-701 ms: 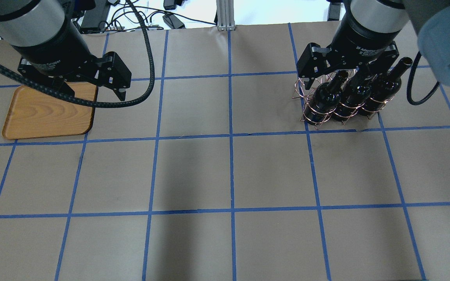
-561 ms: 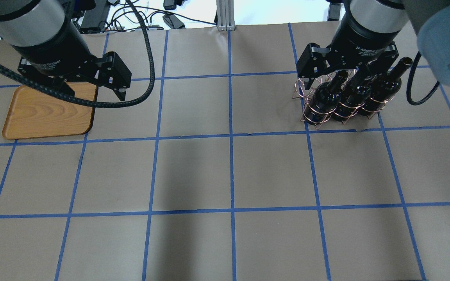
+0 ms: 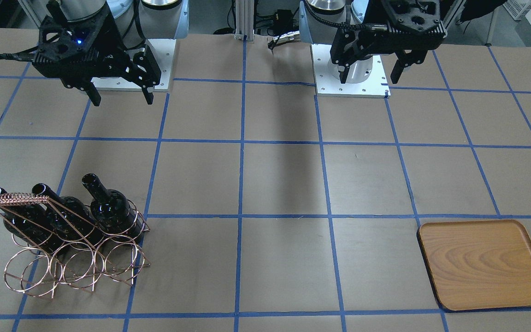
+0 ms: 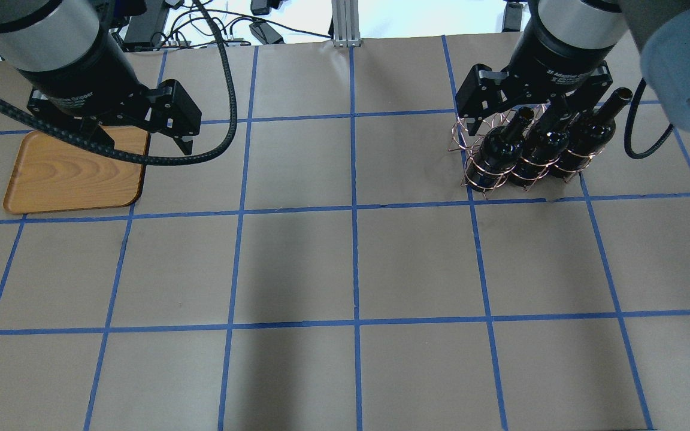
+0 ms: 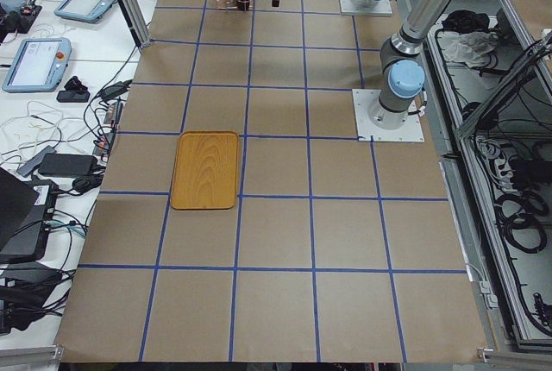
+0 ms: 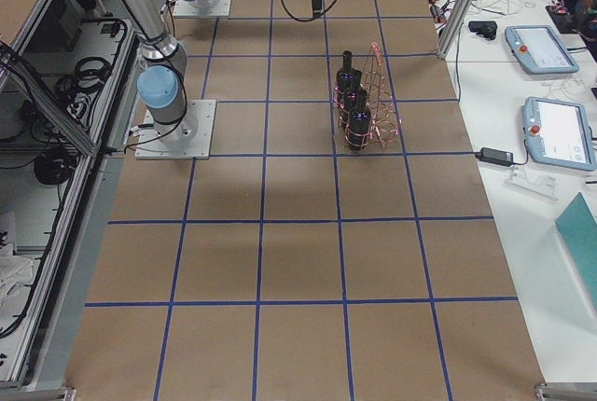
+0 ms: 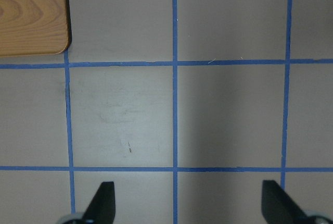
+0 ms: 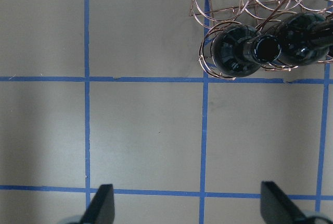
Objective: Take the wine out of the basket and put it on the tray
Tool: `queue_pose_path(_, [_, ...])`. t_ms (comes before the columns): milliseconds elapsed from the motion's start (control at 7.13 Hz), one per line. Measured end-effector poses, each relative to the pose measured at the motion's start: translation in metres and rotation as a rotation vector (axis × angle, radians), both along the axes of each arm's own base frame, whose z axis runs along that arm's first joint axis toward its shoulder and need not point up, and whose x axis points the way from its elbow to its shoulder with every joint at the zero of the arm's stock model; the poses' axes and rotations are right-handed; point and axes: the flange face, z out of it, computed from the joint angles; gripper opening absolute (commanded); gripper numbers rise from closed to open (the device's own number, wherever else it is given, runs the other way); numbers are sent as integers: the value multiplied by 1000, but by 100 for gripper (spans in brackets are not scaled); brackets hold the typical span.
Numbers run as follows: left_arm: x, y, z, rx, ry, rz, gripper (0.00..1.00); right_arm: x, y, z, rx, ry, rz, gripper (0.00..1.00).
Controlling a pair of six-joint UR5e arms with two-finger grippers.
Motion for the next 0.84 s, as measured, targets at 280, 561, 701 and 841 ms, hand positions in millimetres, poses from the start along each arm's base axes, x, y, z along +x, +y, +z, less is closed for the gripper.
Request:
queue_pose_path(280, [0,-1,0,-1,0,1,100,0,-1,0,-2,-4,0,100])
queue_pose_path(561, [1,-4,1,-18,1,2,100,-1,-2,2,-14,-3,3,100])
queue_pose_path(701, [1,-6,1,-29,2,2,100,-3,-4,3,-30,1,21,100])
queue_pose_path(841, [1,-7,1,-37,3,2,100,-8,-7,5,-47,4,43,100])
